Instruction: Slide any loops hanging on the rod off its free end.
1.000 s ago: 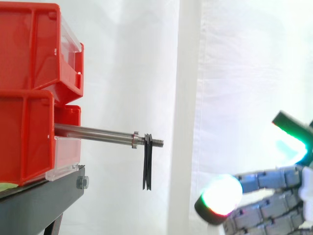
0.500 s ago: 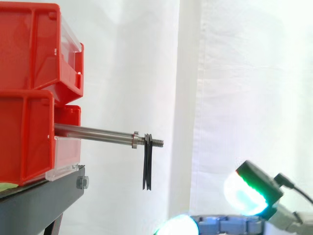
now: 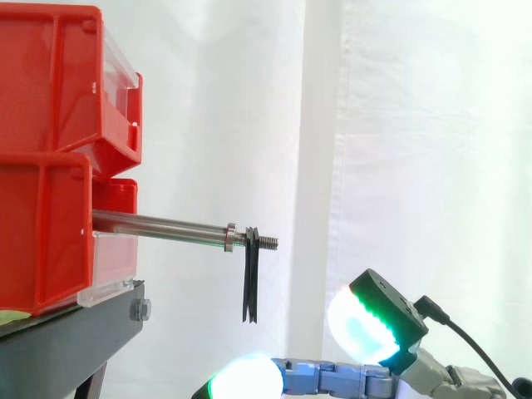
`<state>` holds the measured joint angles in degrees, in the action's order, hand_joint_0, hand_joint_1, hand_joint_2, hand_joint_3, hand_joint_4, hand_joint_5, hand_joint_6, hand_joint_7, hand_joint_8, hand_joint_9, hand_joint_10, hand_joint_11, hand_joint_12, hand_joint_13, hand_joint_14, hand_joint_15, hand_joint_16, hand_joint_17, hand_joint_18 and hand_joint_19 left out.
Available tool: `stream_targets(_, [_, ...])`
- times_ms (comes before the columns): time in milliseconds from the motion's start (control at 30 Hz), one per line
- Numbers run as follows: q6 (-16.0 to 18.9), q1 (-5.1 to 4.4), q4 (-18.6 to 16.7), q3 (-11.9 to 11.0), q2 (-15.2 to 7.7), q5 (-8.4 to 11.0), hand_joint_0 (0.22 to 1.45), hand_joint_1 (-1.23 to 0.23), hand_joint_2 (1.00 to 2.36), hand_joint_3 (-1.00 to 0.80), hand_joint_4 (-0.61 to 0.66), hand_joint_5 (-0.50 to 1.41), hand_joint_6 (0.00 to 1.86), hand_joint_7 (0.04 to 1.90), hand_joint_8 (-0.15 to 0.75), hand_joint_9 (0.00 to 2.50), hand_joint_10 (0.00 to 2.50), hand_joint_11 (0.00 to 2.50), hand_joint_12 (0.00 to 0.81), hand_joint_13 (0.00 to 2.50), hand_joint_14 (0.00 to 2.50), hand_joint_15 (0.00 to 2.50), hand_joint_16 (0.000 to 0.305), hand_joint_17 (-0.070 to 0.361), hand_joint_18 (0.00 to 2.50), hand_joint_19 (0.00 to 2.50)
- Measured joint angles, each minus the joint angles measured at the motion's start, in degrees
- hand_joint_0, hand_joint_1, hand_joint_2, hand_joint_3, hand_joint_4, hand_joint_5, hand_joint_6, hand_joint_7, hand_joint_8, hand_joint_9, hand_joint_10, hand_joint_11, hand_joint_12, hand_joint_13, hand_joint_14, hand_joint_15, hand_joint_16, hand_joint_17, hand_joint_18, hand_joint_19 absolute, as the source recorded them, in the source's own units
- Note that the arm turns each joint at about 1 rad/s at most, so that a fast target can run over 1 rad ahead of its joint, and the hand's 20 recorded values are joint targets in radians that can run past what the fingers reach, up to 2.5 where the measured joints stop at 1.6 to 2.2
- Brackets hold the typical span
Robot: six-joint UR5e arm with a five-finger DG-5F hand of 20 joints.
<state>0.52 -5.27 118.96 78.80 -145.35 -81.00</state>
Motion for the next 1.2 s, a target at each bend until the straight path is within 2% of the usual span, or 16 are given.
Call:
stream_targets(133, [-3.6, 0.12, -0.43, -0.32, -0.01, -0.93, 0.52, -0.58, 1.01, -0.4, 0.27, -0.18, 0.5, 0.9, 0.264, 0.54, 0.01, 0.23, 0.357, 0.44, 0.0, 0.13, 0.059, 0.132, 0.48, 0.27])
stream_targets(267, [-7.87, 0.47, -0.33, -1.14, -0.01, -2.7, 0.53, -0.61, 1.01, -0.4, 0.27, -0.18, 0.5, 0.94, 0.263, 0.55, 0.01, 0.24, 0.356, 0.44, 0.0, 0.13, 0.058, 0.132, 0.48, 0.27])
stream_targets(500, [-17.89, 1.36, -0.34, -2.26, 0.0, -6.19, 0.53, -0.63, 1.01, -0.41, 0.28, -0.17, 0.5, 0.97, 0.262, 0.55, 0.01, 0.25, 0.354, 0.44, 0.0, 0.13, 0.057, 0.129, 0.48, 0.28])
stream_targets(633, [-23.44, 1.91, -0.33, -2.86, 0.05, -7.25, 0.53, -0.64, 1.01, -0.41, 0.27, -0.17, 0.5, 0.98, 0.259, 0.55, 0.01, 0.26, 0.354, 0.44, 0.0, 0.13, 0.057, 0.128, 0.48, 0.27])
stream_targets(933, [-28.15, 3.06, -0.14, -4.58, 0.03, -8.73, 0.53, -0.65, 1.01, -0.41, 0.27, -0.17, 0.5, 0.98, 0.26, 0.55, 0.01, 0.26, 0.353, 0.44, 0.0, 0.13, 0.057, 0.128, 0.48, 0.27])
stream_targets(1200, [-31.35, 2.91, -0.2, -5.41, 0.02, -8.82, 0.54, -0.65, 1.01, -0.4, 0.28, -0.17, 0.5, 0.99, 0.262, 0.56, 0.01, 0.26, 0.354, 0.45, 0.01, 0.14, 0.056, 0.127, 0.49, 0.28])
